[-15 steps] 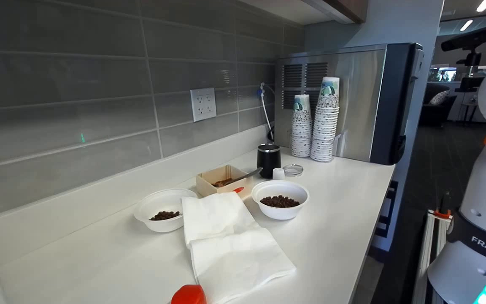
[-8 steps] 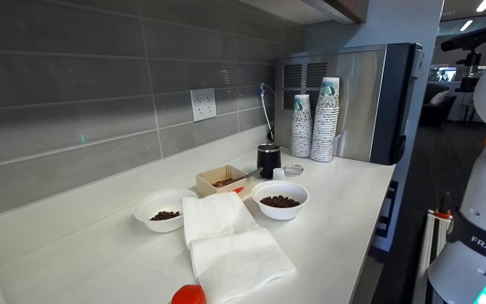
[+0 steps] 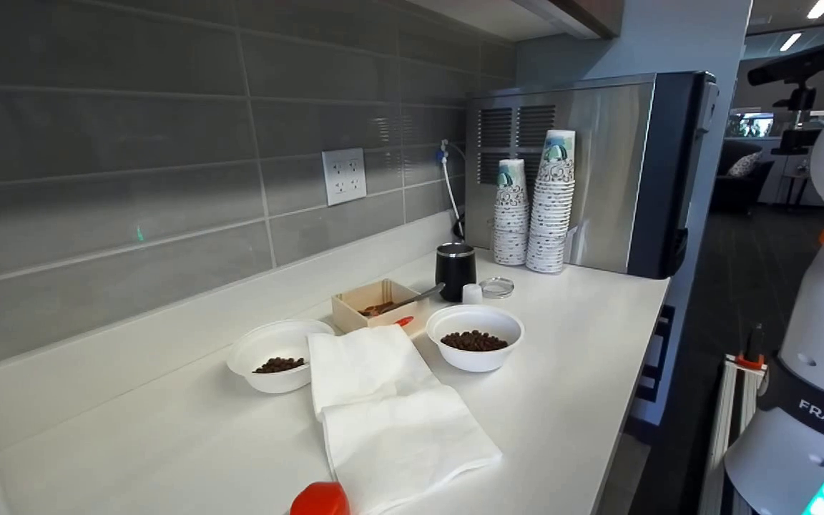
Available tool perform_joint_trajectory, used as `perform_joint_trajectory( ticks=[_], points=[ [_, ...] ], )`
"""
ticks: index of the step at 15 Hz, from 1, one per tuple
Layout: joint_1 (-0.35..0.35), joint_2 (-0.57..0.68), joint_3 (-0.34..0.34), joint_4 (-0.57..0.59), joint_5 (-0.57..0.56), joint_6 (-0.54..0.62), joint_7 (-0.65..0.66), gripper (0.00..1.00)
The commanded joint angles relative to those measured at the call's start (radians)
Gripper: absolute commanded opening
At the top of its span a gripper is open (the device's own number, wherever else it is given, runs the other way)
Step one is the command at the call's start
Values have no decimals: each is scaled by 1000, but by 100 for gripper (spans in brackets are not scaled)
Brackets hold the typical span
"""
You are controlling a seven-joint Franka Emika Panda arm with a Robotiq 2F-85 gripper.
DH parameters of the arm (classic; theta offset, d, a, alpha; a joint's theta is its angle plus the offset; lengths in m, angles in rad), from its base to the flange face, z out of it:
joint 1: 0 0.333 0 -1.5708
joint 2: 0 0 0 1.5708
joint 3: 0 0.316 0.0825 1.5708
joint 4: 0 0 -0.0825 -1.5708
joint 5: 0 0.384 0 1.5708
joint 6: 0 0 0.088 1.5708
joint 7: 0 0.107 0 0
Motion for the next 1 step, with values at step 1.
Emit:
perform_joint_trajectory(
  ticks=[1],
  points=[
    [56, -1, -14, 23, 6, -114, 2, 100]
  ],
)
